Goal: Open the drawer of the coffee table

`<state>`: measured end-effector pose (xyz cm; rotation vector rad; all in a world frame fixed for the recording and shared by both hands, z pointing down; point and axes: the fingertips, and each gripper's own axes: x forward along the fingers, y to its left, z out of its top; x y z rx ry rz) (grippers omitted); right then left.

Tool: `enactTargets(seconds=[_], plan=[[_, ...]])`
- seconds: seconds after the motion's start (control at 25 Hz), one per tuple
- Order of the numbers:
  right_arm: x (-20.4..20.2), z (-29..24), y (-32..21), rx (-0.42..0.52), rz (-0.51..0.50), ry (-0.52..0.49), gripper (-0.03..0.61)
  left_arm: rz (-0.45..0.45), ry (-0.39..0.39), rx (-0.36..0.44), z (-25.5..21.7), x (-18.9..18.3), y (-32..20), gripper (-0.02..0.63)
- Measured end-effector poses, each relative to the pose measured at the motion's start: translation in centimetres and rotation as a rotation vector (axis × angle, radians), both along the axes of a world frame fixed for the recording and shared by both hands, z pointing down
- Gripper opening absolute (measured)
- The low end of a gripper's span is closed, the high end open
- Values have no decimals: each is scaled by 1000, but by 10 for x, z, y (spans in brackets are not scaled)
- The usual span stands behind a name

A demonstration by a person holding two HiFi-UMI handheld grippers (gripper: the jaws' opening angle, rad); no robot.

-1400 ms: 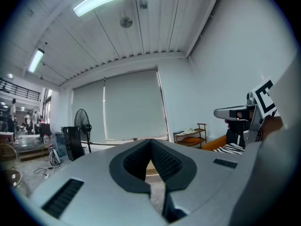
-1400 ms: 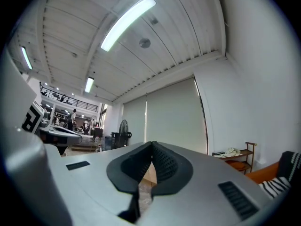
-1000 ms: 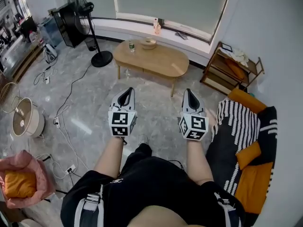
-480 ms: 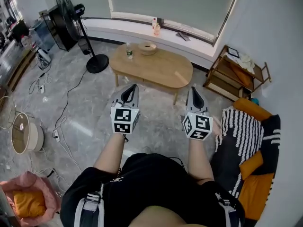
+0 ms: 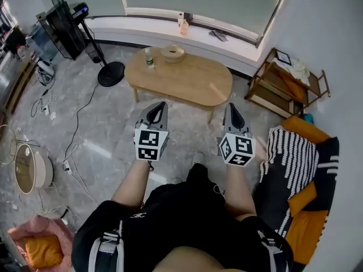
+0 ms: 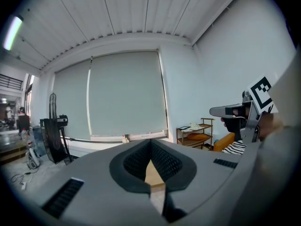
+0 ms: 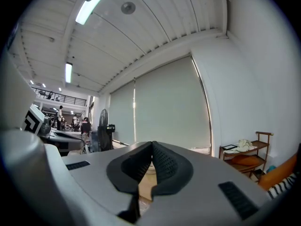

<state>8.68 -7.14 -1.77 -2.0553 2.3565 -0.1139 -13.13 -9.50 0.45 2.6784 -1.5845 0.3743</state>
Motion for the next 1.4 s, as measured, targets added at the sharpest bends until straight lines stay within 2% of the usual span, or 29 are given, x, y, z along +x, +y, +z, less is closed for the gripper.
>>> enactTargets(seconds=[0.28,0.44,0.68,0.88,1.08,1.4], plan=[[38,8,-117,10,-45,1,15,-56,1,-15,5,29,-103,20],[67,8,-194,14,-78,13,15,-77,-2,-15,2,60,-177,20],[95,30,-286,-43,-175,19,15,-101,-22,-27,13,103,-256,20],[110,50,-328,-70,-196,35,15,-124,-45,-90,39,114,-288,20],[117,69,-353,-101,-229,48,15,-124,-45,-114,56,122,-314,20],[122,121,-384,-158,-235,54,17,-137,-28,-187,116,113,-348,20]])
